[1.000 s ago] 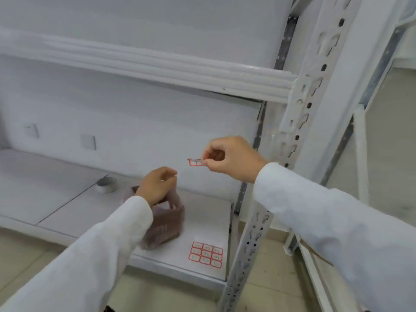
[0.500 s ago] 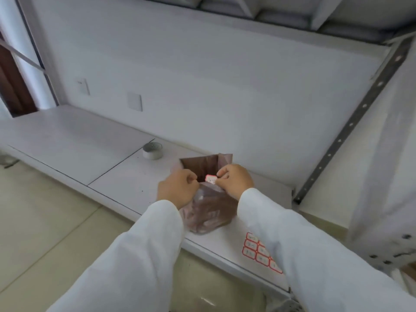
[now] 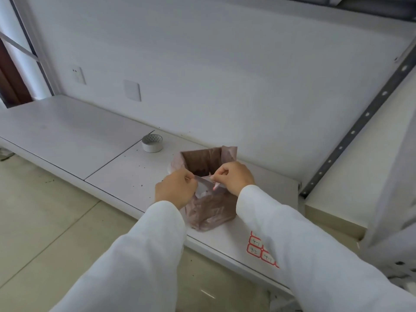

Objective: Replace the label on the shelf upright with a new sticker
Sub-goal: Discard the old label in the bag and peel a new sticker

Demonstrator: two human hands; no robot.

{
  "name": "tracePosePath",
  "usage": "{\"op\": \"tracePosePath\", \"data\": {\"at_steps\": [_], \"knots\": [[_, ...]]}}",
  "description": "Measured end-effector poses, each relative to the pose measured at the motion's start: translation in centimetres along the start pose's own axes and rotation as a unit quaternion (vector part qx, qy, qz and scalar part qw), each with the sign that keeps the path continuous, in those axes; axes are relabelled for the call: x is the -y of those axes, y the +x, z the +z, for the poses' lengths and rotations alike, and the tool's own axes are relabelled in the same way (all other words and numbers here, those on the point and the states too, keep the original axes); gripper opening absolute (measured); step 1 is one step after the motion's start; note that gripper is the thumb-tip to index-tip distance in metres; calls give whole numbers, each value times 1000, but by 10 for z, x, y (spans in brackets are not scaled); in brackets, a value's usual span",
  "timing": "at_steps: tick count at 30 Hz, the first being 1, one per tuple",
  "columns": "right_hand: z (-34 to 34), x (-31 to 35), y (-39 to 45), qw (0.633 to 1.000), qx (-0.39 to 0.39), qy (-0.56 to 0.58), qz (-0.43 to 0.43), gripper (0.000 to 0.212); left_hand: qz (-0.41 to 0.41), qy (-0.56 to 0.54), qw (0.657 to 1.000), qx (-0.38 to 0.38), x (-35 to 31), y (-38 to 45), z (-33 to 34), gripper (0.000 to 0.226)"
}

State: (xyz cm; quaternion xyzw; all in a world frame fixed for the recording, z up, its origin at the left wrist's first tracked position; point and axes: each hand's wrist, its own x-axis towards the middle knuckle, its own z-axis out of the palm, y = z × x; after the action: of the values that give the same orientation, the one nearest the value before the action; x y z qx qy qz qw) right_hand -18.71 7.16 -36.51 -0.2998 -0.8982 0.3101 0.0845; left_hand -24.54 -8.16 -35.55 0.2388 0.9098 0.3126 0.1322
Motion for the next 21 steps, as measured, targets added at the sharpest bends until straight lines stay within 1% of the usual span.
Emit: {"op": "tracePosePath", "data": {"at_steps": [3,5,7,8,12,16,18,20,21], "knots": [[0,-2,-3,1000,12,1,-13,17,9,6,1000,7,-3,-2,0,23],[-1,-3,-4,999,26,3,-27,15,15,3,1000,6,-5,-2,1,20],[-1,-5,-5,998,39,4,-41,12,17,5,1000,10,-7,-2,2,22],[0,-5,-6,998,32,9,-44,11,16,6,1000,13,-7,-3,2,23],[0,-7,-9,998,-22,29,-51,21,11,-3,1000,21,-9,-2,2,27],[-3,-8,-10,998,-28,16,-52,11,12,-9,1000,25,-10,-3,4,27],[-7,-12,-11,997,-69,28,-36,9,14,-9,1000,27,-11,-3,5,27],[-16,-21,-12,991,-127,37,1,6,16,-11,999,32,-13,-3,5,27],[-21,-30,-13,989,-146,31,25,9,18,-11,999,32,-14,-3,6,28]]}}
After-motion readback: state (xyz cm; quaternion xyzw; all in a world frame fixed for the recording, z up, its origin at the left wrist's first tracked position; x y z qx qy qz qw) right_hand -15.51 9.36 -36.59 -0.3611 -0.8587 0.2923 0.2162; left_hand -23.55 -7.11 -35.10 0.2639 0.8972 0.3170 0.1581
